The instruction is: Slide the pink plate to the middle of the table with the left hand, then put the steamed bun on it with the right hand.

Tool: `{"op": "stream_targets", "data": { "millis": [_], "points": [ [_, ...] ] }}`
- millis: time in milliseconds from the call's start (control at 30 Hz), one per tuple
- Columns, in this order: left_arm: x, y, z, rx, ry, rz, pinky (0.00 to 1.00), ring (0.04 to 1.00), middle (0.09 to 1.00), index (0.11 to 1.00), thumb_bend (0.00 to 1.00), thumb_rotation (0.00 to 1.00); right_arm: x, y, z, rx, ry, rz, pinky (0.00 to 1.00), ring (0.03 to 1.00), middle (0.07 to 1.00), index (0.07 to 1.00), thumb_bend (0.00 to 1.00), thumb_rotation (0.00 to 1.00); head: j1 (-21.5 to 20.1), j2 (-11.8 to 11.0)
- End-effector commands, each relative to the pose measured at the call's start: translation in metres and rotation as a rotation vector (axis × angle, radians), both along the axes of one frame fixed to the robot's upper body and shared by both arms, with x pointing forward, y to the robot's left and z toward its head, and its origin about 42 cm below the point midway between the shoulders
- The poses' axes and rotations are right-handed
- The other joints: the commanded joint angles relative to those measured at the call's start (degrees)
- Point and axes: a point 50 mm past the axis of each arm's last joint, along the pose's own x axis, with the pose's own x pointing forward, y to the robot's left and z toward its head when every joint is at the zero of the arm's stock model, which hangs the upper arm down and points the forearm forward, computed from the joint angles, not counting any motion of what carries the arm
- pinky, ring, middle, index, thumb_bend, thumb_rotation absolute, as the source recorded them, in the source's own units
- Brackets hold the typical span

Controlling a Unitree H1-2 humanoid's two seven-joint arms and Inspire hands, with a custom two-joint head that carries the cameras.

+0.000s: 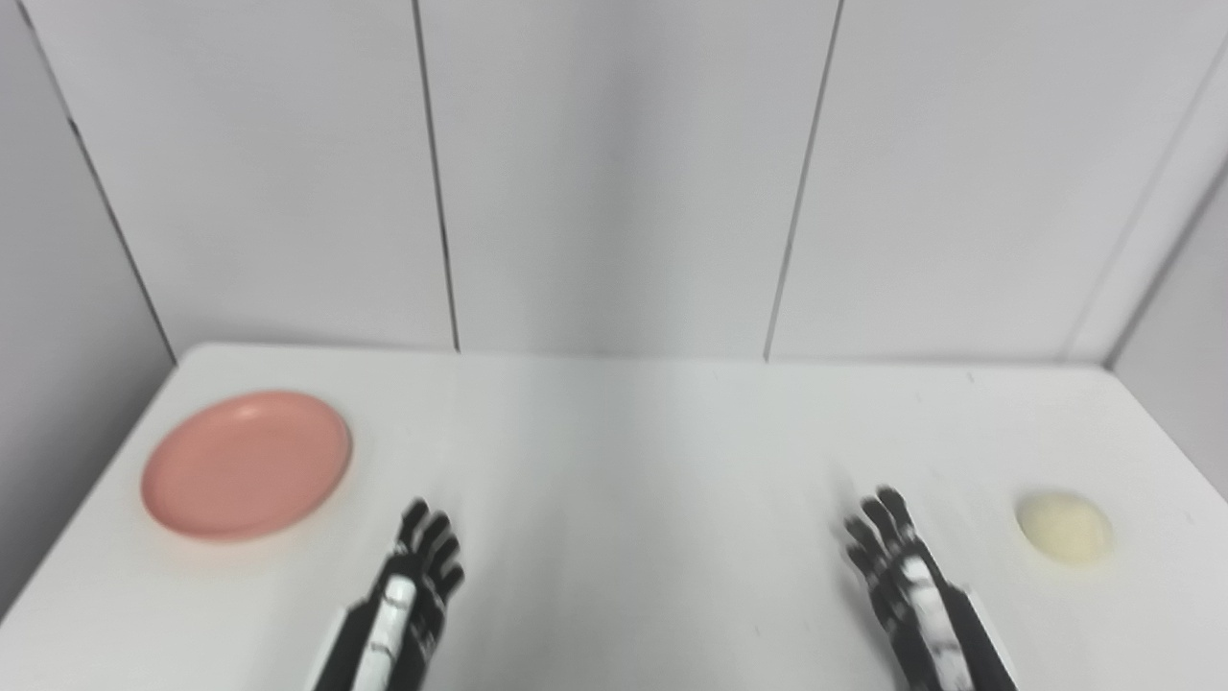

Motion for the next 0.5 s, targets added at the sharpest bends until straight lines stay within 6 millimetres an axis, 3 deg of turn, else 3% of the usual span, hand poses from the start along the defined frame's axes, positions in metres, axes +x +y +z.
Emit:
{"op": "stream_targets", "data": {
  "millis": [0, 467],
  "points": [
    [0.007, -0.0029, 0.0125, 0.0, -0.095, 0.019, 1.0, 1.0, 1.0, 1.0, 0.68, 0.74, -0.005, -0.0056, -0.0129, 0.007, -0.003, -0.003, 1.0, 0.977, 1.0, 1.0, 0.77, 0.84, 0.8, -0.7],
    [0.0091, -0.0088, 0.0082, 0.002, -0.084, 0.039, 1.0, 1.0, 1.0, 1.0, 0.6, 0.7, -0.0027, -0.007, -0.0159, 0.026, 0.006, 0.006, 1.0, 1.0, 1.0, 1.0, 0.75, 0.85, 2.6, -1.8]
  ]
}}
